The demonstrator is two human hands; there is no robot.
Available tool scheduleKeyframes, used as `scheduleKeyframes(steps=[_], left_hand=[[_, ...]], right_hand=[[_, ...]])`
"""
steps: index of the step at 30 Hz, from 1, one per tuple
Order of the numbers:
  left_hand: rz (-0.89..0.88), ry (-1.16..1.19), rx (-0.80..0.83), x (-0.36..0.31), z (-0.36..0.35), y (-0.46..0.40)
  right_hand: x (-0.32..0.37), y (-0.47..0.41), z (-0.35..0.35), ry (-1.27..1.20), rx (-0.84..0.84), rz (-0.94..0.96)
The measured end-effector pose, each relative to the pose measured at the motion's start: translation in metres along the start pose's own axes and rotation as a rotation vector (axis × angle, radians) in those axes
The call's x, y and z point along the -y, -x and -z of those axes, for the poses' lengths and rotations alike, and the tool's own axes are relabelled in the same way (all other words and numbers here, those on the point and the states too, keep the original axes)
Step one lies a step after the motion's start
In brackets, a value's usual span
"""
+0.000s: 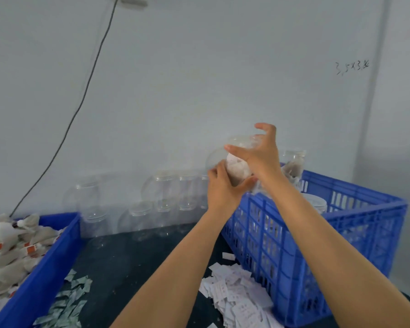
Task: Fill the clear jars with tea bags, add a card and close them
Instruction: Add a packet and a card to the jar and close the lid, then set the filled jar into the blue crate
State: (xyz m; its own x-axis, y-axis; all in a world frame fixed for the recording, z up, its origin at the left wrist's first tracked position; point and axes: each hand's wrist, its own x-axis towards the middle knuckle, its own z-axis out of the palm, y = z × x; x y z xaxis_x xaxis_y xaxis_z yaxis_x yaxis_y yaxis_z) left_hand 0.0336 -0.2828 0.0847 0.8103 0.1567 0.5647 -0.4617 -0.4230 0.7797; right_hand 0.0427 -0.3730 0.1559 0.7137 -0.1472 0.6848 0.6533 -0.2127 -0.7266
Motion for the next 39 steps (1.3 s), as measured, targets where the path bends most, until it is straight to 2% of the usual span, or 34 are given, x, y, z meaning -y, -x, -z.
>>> scheduleKeyframes(steps=[4,11,14,25,32,36,39], left_hand=[[0.016,0.122,0.128,-0.012,-0.032,-0.019],[0.033,0.107,0.244,0.007,-0.058,-0.016],[0.017,0.074,0.264,0.015,-0.058,-0.013],[-0.077,-0.089,0.318,0.017,-0.063,-0.008],[-0.072,-0.086,0.256,0.026,-0.057,-0.005],[-0.099,-0.116,0.249,0.034,-0.044,-0.006],[-0.080,-0.100,0.209,0.045,-0.029,-0.009]], right_hand=[[-0.015,-0.028,0.028,0.074,-0.122,-0.027],[-0.054,-0.038,0.037,0.156,-0.258,-0.176],[-0.061,-0.044,0.038,0.189,-0.251,-0.199],[-0.074,-0.043,0.041,0.278,-0.202,-0.082],[-0.066,-0.038,0.037,0.393,-0.148,-0.132],[-0.054,-0.028,0.021,0.636,-0.198,0.037],[-0.040,-0.019,0.000,0.636,-0.222,0.190]])
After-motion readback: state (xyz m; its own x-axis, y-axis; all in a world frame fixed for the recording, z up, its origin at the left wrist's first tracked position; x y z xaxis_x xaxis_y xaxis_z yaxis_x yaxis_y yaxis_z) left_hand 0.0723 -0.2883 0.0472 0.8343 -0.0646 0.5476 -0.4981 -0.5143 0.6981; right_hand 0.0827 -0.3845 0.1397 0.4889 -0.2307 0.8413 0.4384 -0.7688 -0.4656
